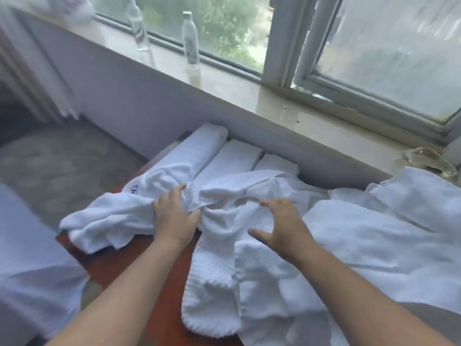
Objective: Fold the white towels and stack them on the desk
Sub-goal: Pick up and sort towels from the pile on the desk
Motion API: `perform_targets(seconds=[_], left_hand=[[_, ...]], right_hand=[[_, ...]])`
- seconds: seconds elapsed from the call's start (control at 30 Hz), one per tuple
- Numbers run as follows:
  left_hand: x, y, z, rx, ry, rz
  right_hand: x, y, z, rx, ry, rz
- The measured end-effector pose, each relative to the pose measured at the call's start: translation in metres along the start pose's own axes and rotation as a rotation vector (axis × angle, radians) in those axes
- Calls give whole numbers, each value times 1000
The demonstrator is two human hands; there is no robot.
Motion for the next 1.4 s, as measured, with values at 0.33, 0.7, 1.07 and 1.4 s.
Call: perform_targets(seconds=[0.33,0.7,1.07,1.4], left_hand=[[-102,-20,-49,-190,97,-268],[-106,-34,-64,-155,-84,-134],[-70,-98,32,-477,276,148],[-46,-147,54,-661,297,90]], right_hand=[[-12,-115,-87,-407,10,581],[-1,-97,-94,-125,-5,563],[40,-54,-11,-258,-252,86],[64,-79,19,-302,-253,-214]])
Point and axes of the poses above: each hand's wrist, its own z-axis away from the middle knuckle, its own y-axis out of the back of the hand, x = y × z, the point moved 8 cm from there along -z, towards the middle knuckle, and after that the axes turned 3 degrees about -z, right-handed, at the moved point
